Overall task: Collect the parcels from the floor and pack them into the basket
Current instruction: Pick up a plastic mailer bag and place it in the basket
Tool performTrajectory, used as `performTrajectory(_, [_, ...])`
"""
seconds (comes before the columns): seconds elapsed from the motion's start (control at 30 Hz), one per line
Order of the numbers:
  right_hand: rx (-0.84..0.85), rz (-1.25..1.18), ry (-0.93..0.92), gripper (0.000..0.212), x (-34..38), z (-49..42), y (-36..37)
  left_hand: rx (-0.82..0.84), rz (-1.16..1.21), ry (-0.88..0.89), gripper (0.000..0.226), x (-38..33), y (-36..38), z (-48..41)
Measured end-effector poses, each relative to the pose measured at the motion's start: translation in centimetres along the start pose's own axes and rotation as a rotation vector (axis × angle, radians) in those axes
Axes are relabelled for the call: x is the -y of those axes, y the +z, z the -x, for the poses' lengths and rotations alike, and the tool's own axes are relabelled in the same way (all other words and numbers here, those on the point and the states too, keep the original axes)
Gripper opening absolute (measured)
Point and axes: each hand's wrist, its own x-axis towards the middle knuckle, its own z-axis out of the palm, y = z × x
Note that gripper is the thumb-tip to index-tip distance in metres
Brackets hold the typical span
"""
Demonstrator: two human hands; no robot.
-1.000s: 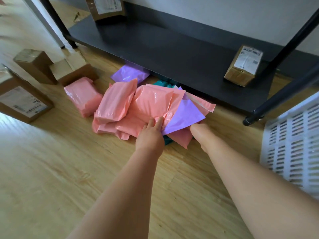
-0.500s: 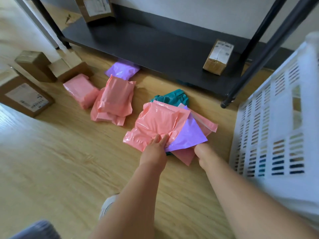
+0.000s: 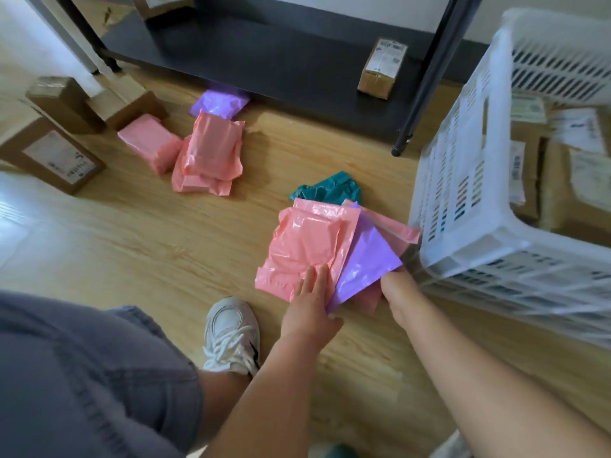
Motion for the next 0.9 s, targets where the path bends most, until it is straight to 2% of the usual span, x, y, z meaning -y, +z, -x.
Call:
performTrajectory(0.07, [-0.02, -0.034, -0.045, 0.031, -0.2, 1.3, -0.5, -0.034, 0.116, -0.008, 0.093, -0.5, -0.2, 1.0])
performTrajectory(0.17, [-0.155, 0.075, -0.046, 0.045, -0.4, 2.5, -1.2, -0.169, 0.309, -0.055, 0.07, -2.0, -1.5, 1.6])
performTrajectory(0.3, [-0.199, 0.202, -0.084, 0.04, -0.3, 3.9, -1.8, -0.347, 0.237, -0.143, 0.055, -2.9, -2.9, 0.4])
performTrajectory(0.43, [-0.163, 0.316, -0.116, 0.036, -0.6, 5.0, -2.5, -0.168, 0.041, -0.199, 0.057, -2.3, -3.3, -0.2])
performTrajectory(0.5, [-0.154, 0.335, -0.117, 0.039, -0.9, 5.2, -2.6, -0.129, -0.029, -0.228, 0.062, -1.6, -3.2, -0.5])
performTrajectory(0.57, [-0.136, 0.361, -0.122, 0.038, -1.1, 5.3, -2.6, -0.112, -0.03, -0.28, 0.066, -0.7, -2.9, -1.0])
performTrajectory(0.63, [-0.139, 0.389, -0.15, 0.028, -1.3, 5.5, -2.5, -0.113, 0.022, -0.334, 0.058, -0.4, -2.8, -1.4])
performTrajectory(0.77, [-0.38, 0.386, -0.374, 0.009, -1.2, 6.0, -1.6, -0.133, -0.056, -0.316, 0.041, -0.2, -2.9, -2.1])
performTrajectory(0.9, [-0.474, 0.384, -0.691, 0.026, -0.2, 5.8, -0.2, -0.136, -0.186, -0.27, 0.033, 0.4, -2.6, -2.6])
